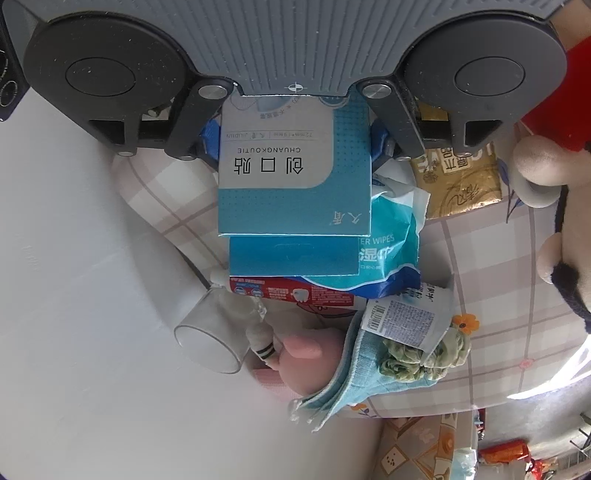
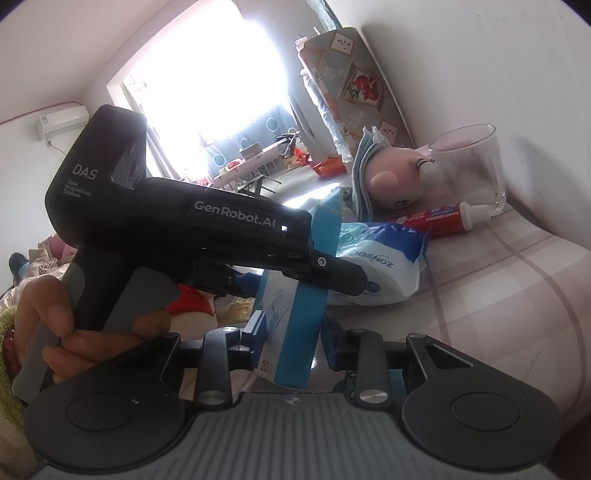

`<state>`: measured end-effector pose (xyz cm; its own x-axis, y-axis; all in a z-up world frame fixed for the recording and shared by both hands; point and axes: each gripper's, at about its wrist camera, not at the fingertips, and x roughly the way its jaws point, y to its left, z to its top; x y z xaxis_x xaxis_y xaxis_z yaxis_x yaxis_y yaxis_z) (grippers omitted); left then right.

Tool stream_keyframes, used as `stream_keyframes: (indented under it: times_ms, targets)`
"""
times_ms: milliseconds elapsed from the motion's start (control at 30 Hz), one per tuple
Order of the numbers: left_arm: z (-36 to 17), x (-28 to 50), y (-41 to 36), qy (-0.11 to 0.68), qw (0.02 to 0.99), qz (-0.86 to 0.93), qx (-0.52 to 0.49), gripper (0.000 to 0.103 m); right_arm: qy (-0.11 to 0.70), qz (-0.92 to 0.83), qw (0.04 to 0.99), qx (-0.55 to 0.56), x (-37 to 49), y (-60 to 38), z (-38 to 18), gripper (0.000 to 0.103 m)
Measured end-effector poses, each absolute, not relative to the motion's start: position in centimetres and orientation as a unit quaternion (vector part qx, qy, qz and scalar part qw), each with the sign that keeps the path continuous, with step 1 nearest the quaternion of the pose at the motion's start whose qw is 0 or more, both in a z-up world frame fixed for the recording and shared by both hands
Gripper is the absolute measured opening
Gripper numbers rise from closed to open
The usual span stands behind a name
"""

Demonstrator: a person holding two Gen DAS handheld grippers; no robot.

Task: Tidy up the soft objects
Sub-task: 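Close the right tool on the gold tissue pack and lift it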

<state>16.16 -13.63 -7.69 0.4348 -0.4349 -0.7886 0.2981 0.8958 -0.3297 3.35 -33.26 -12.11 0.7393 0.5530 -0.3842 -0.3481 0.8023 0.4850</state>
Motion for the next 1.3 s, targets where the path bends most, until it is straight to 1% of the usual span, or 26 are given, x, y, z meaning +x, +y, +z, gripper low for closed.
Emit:
stream_keyframes:
  times_ms: [267,333,367,400,467,667,800,900,1067,1300]
  targets:
    - [-5.7,14.7,-11.9,0.466,0.855,-0.208,-0.088,0.071,0.258,0.252,0.911,0.202,2.5,-32.6,-11.0,0.035]
    - [-4.5,14.1,-10.9,0.453,0.863,-0.202,-0.094,0.071,0.255,0.256,0.910,0.202,2.2,-32.6,-10.2,0.045]
    - [-3.9,13.7,-10.2,0.446,0.868,-0.196,-0.097,0.071,0.251,0.256,0.911,0.203,2.0,-32.6,-9.9,0.056]
    - [-3.2,13.3,-9.3,0.437,0.874,-0.189,-0.101,0.071,0.246,0.258,0.912,0.203,1.9,-32.7,-9.5,0.060]
    - [-2.0,12.4,-7.8,0.423,0.881,-0.181,-0.112,0.071,0.240,0.267,0.910,0.209,1.7,-32.9,-8.9,0.062]
    - [0.8,10.0,-2.7,0.374,0.906,-0.142,-0.142,0.071,0.249,0.277,0.896,0.240,2.8,-32.8,-8.2,0.062]
    - [1.4,8.9,-0.2,0.360,0.910,-0.121,-0.164,0.071,0.291,0.263,0.890,0.232,5.1,-31.0,-8.5,0.062]
    - [1.4,8.2,1.5,0.355,0.911,-0.110,-0.179,0.071,0.338,0.261,0.875,0.227,7.6,-28.9,-9.3,0.062]
    - [1.2,7.5,3.8,0.352,0.909,-0.105,-0.199,0.071,0.409,0.234,0.863,0.182,11.6,-24.8,-10.7,0.062]
    - [0.6,6.9,6.6,0.348,0.903,-0.106,-0.227,0.071,0.451,0.198,0.868,0.072,14.1,-19.7,-10.7,0.062]
